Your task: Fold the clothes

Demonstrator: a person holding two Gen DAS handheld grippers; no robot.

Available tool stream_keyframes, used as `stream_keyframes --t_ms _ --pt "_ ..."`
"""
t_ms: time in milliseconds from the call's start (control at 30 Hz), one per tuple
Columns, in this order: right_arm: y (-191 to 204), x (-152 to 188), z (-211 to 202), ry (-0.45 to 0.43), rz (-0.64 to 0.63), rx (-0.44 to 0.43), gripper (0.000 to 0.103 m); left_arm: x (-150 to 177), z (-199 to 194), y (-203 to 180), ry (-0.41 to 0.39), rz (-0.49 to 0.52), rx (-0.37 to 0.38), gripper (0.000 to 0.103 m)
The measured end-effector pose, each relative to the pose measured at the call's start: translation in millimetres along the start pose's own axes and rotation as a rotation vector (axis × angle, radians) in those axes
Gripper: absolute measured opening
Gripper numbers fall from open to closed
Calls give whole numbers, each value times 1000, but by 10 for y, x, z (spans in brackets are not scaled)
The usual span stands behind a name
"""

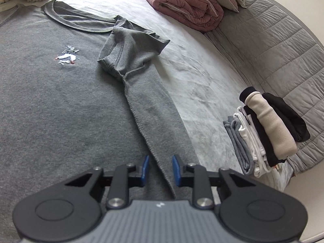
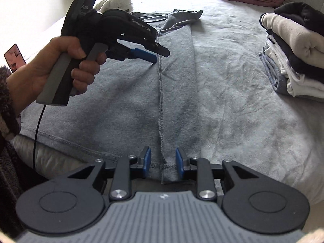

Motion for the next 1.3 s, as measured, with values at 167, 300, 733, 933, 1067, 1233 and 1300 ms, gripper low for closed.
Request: stream_keyframes --t_ms 167,300,733,933,1067,1233,1300 --pt "-21 -5 -120 -34 13 -2 5 -39 -94 -68 -35 31 -31 0" --pt "-8 -94 -301 -54 35 -62 5 -109 -215 -135 -59 71 -42 0" --pt "237 -240 114 90 22 -208 5 -111 -218 -27 -33 155 -170 1" --pt "243 -259 268 148 1 -240 17 -175 -248 147 -31 136 -187 12" --pt "149 -441 160 123 -13 -244 40 -340 -285 237 -67 130 -187 39" --pt "-100 -919 225 40 6 -212 41 -624 -205 335 -106 133 -213 45" --pt "-217 -1172 298 -6 12 -207 41 -769 -143 387 -127 144 -219 45"
Point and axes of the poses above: each gripper's, at about its wrist camera, not at the fingertips, and z roughly the way its jaws point, y to its left, x to its underside, the point moved 1 cm from there along z, roughly the way its jaws point, and after that the axes turned 4 degrees about y, right-handed, at the moved point
